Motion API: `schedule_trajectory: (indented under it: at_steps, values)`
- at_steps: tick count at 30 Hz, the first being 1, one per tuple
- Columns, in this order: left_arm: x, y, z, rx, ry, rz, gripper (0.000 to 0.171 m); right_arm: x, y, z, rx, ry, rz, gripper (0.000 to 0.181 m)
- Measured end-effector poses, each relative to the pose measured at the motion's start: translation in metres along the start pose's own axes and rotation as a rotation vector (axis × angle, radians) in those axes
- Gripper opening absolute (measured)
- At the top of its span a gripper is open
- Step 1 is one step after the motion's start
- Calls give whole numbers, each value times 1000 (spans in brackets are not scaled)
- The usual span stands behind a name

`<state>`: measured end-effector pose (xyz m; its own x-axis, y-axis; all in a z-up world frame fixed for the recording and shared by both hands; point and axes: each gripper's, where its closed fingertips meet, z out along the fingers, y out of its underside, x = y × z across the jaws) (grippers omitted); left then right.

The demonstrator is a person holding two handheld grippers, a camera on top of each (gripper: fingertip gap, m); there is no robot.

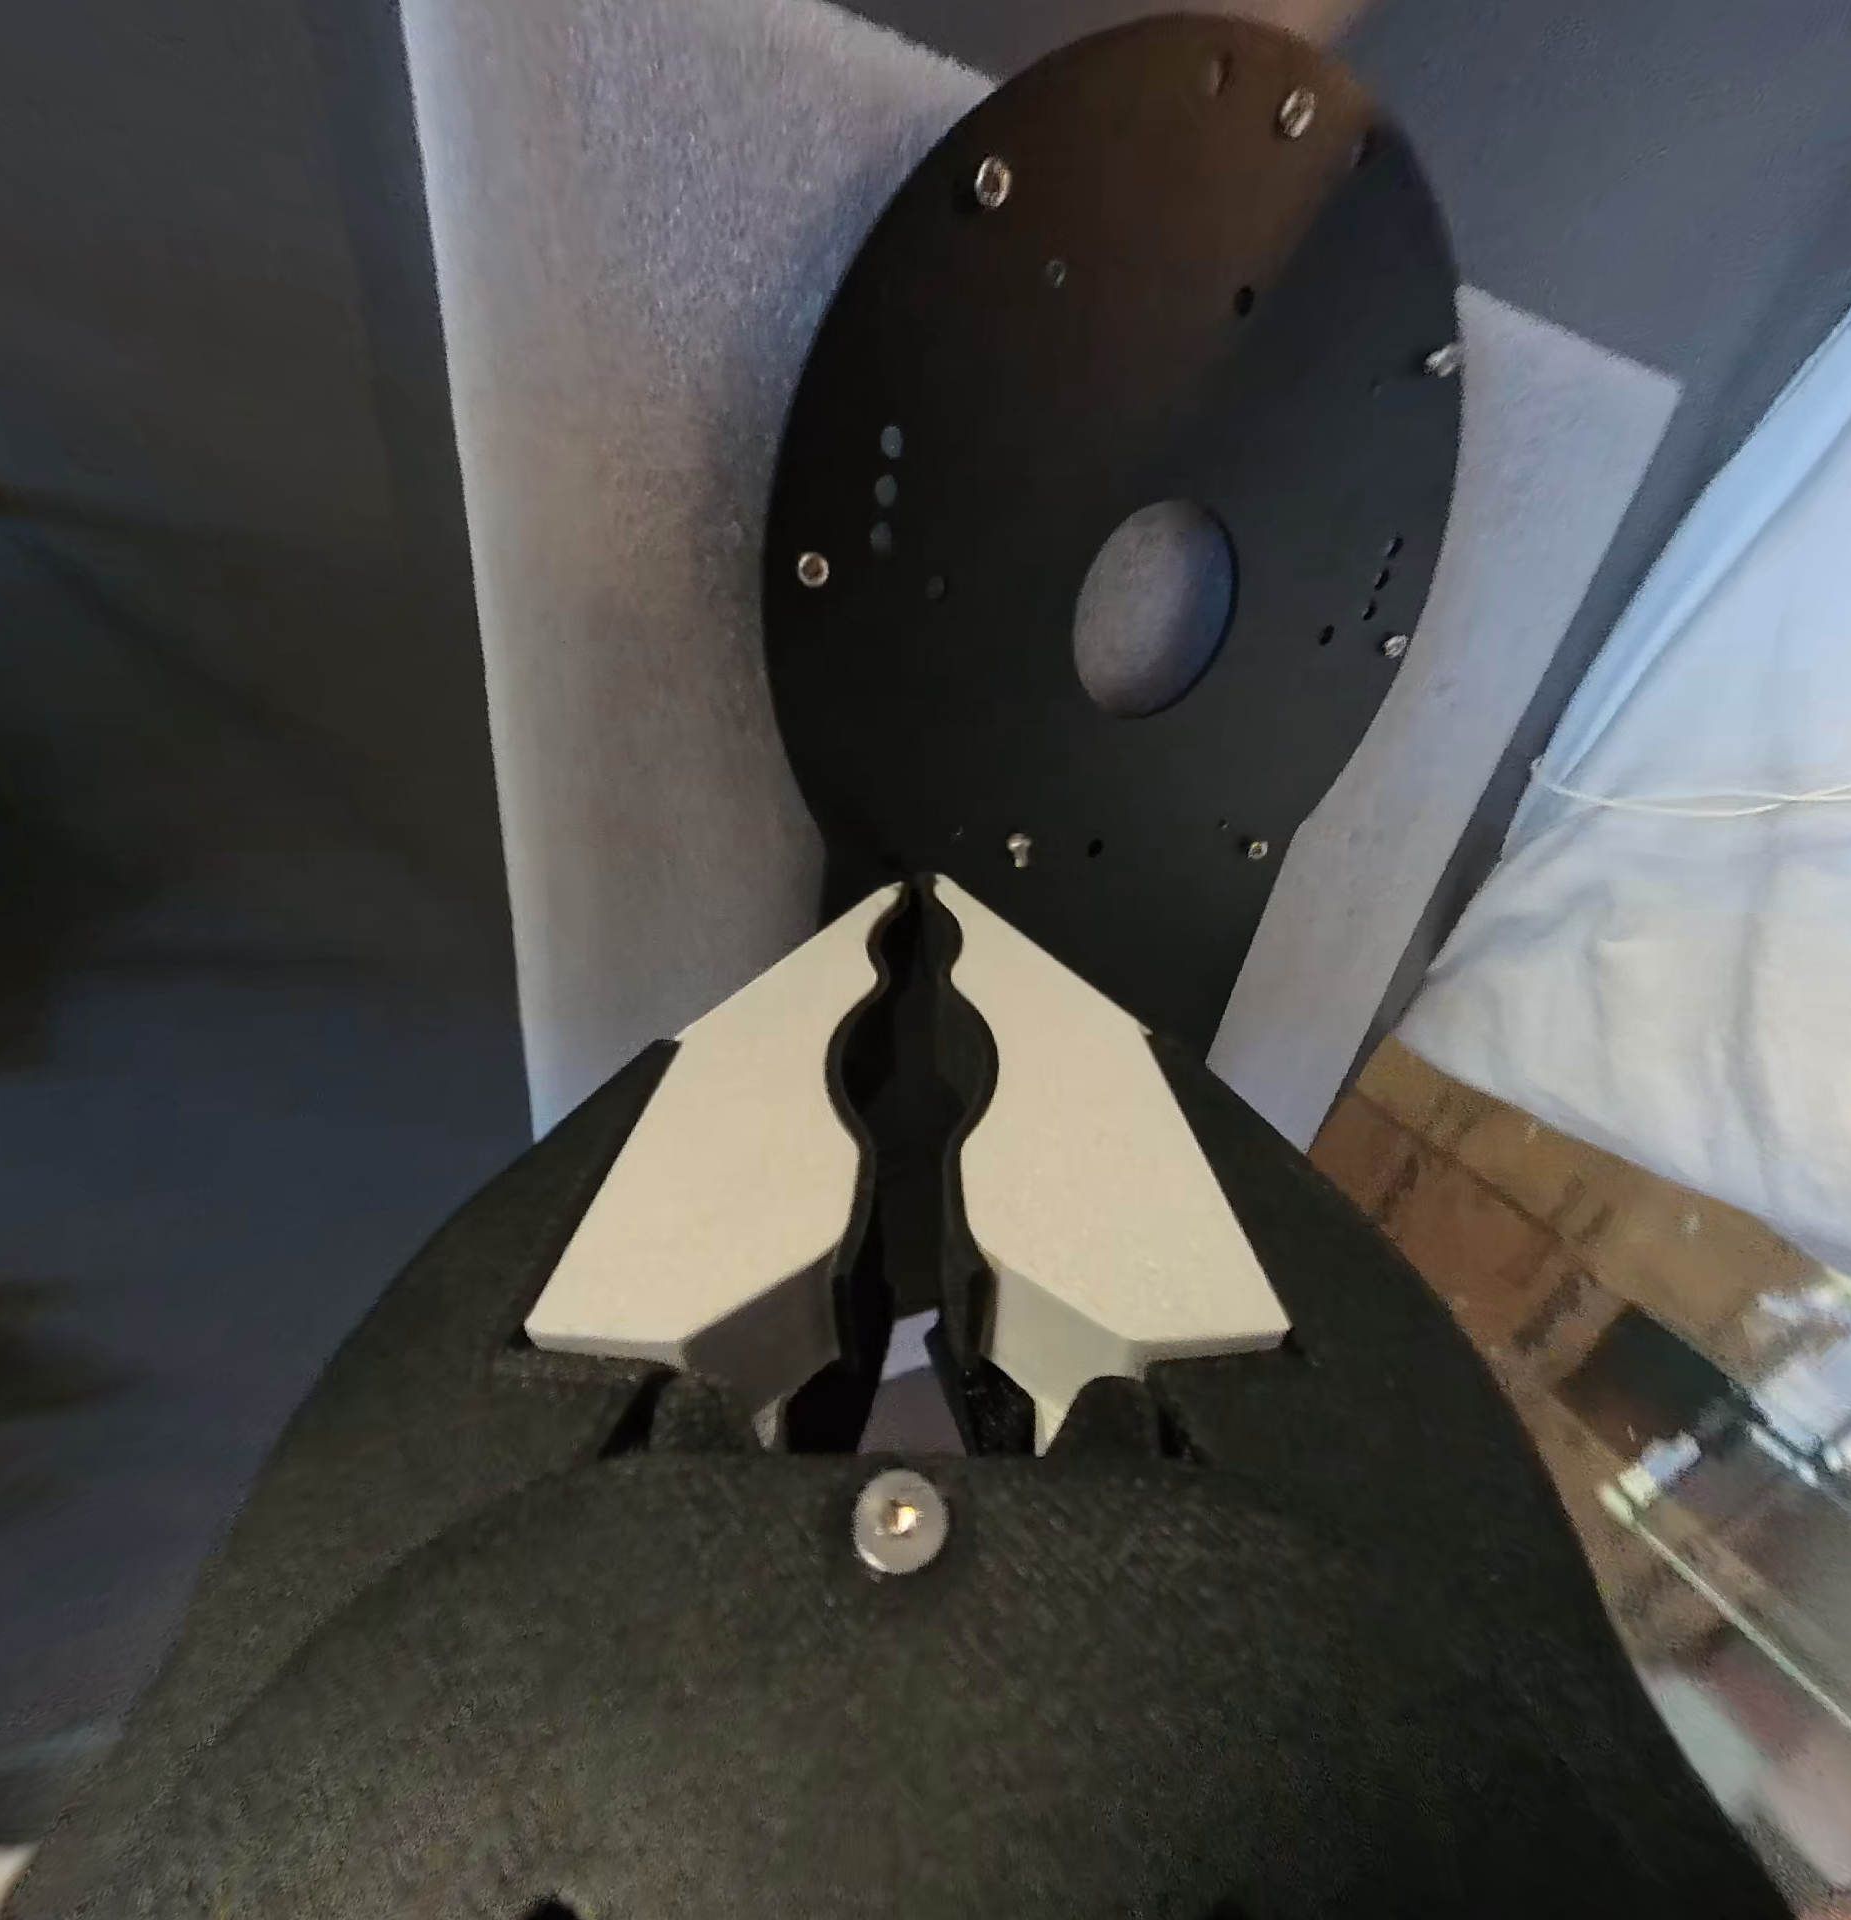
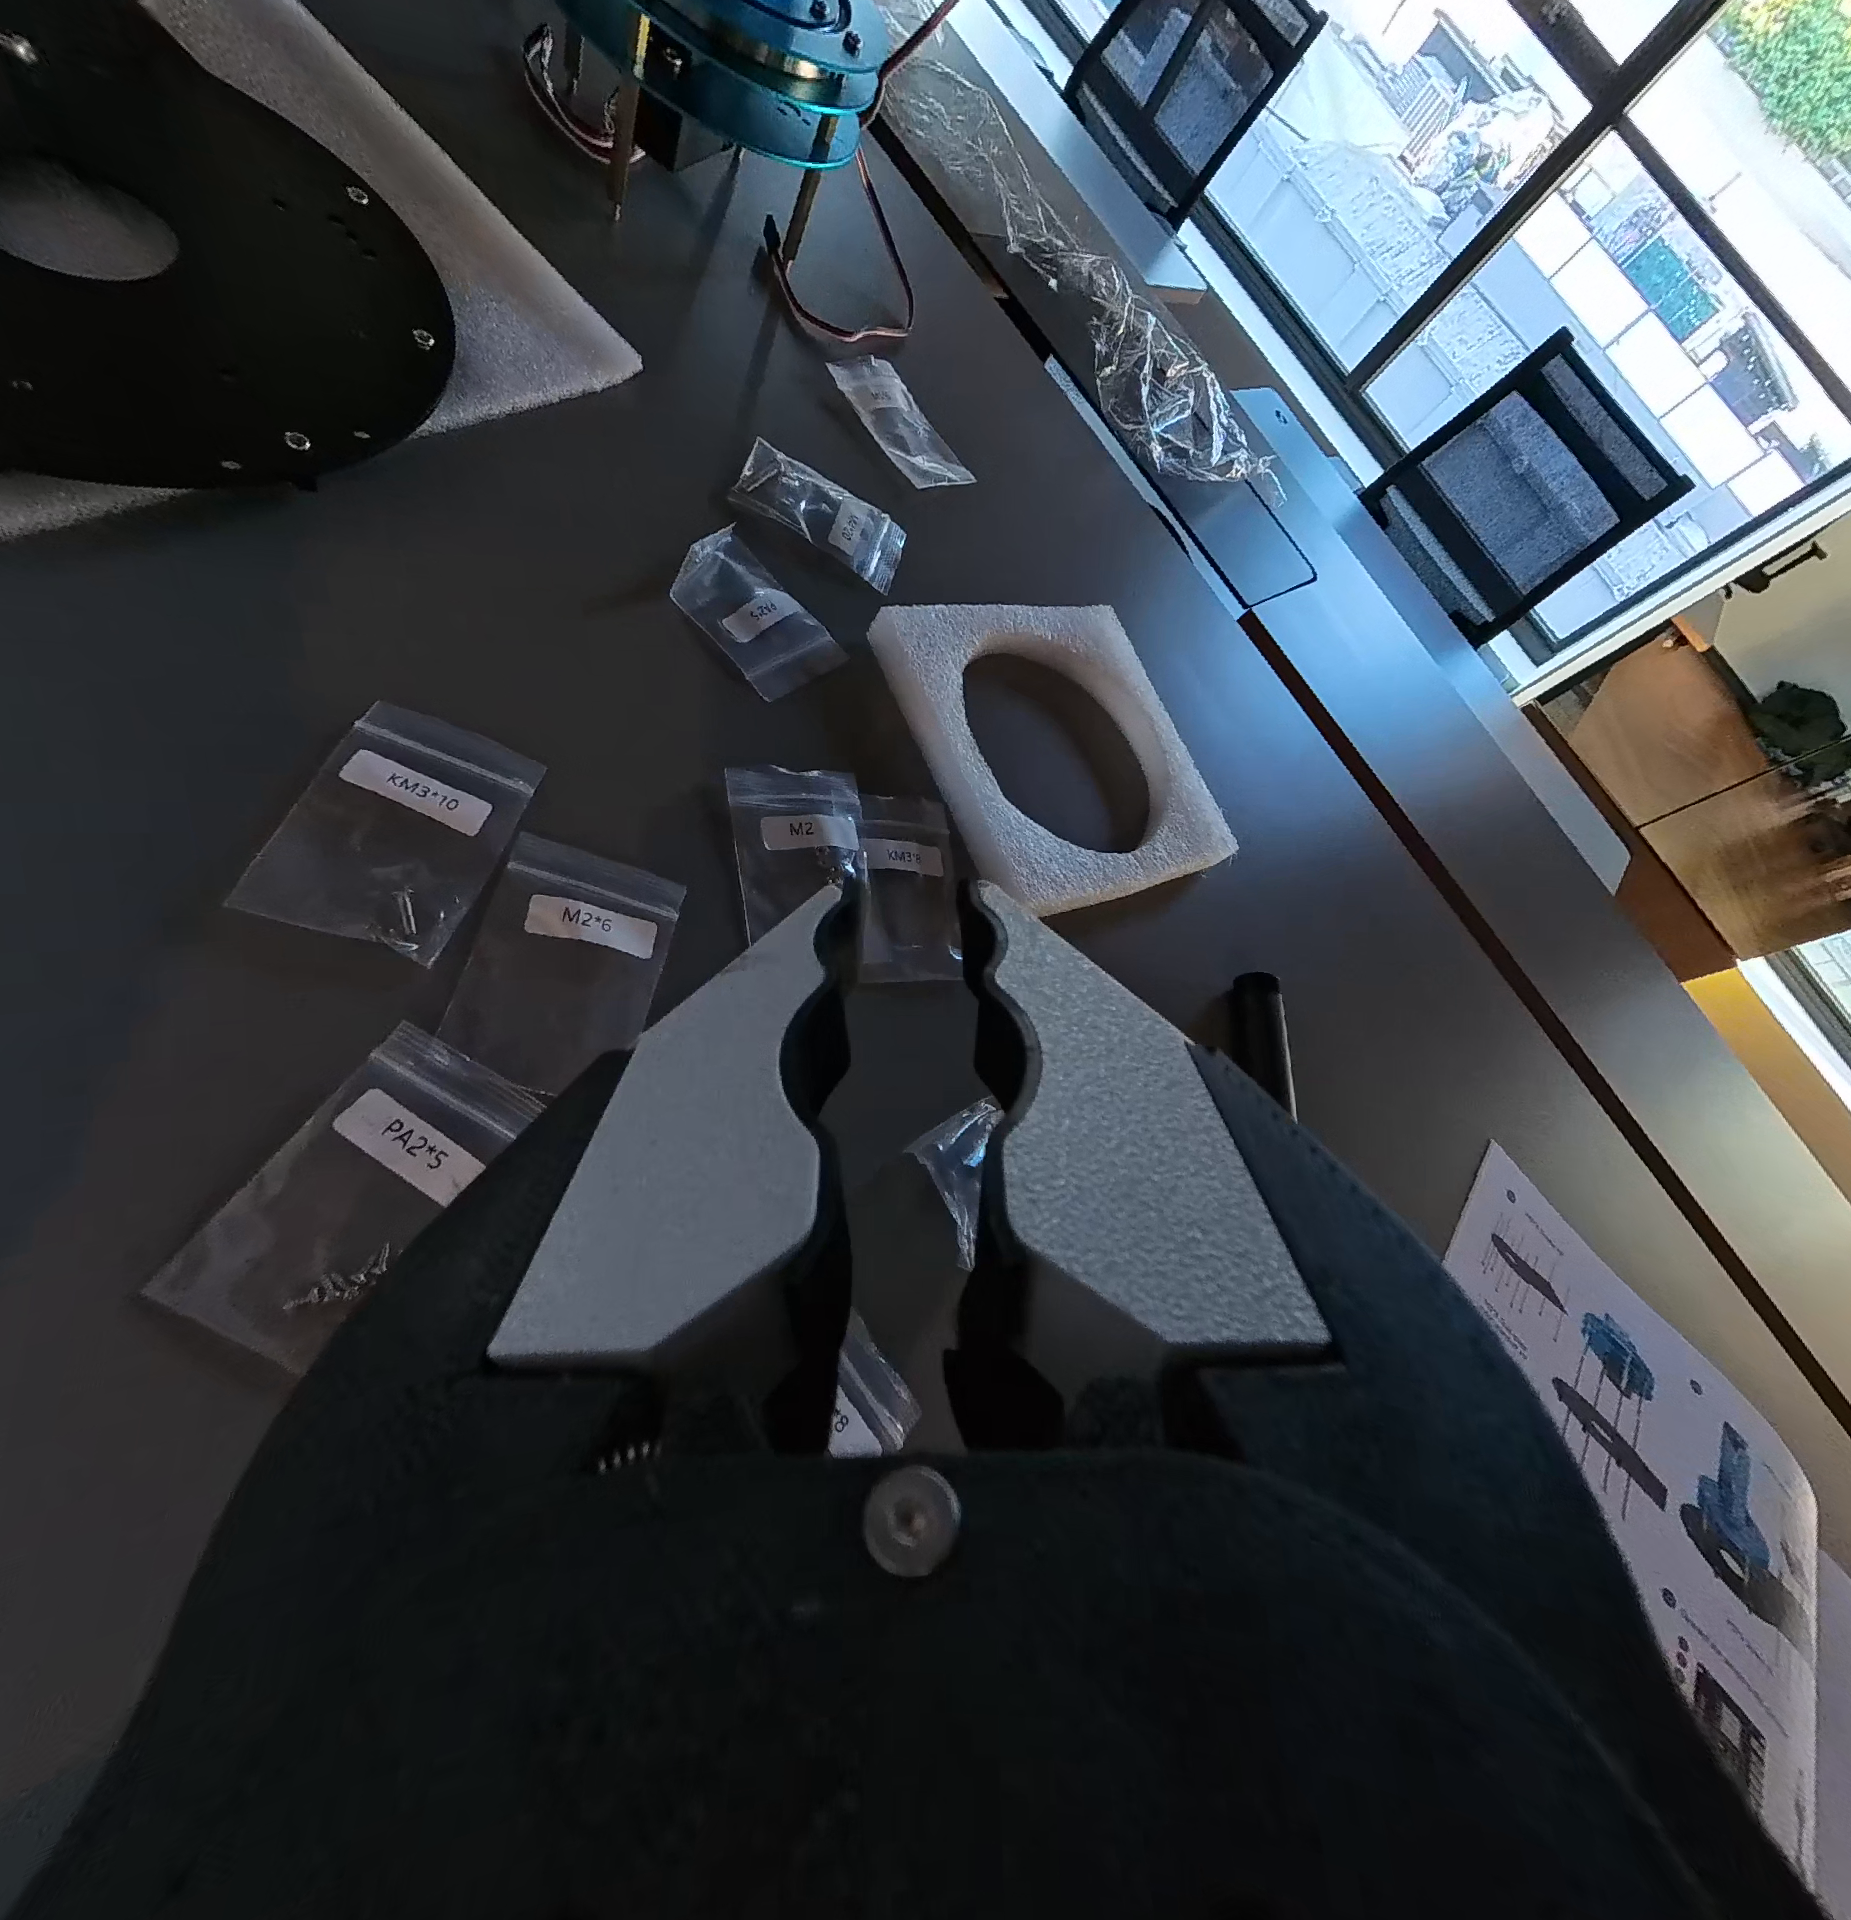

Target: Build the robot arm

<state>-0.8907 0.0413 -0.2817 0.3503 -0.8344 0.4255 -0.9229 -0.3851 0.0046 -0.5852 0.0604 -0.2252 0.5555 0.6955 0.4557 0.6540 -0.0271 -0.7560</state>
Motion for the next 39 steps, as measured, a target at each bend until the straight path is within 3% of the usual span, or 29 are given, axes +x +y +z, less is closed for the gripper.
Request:
schedule_trajectory:
  at_steps: [9,12,15,17,23,27,33,36,39]
  values:
    - [26,1,-20,547,-79,-63,15,-26,-21,15,86,-131,33,18]
    - [28,3,-15,652,-131,-169,16,-67,-59,27,181,-336,65,20]
    - [41,2,-12,795,-108,-278,12,-110,-95,36,224,-530,-29,20]
    - [40,11,-7,847,-171,-333,11,-135,-120,40,269,-696,-74,20]
    - [52,45,-2,1008,-163,-442,8,-172,-172,78,293,-1127,-259,20]
    - [63,75,-1,1087,-192,-520,7,-192,-191,120,229,-1181,-507,16]
    - [80,114,3,1188,-280,-633,6,-211,-191,160,-188,-1088,-336,7]
    - [87,126,5,1246,-267,-645,5,-227,-179,150,-286,-1052,-275,7]
    - [88,141,2,1278,-261,-625,4,-231,-171,153,-295,-915,-334,11]
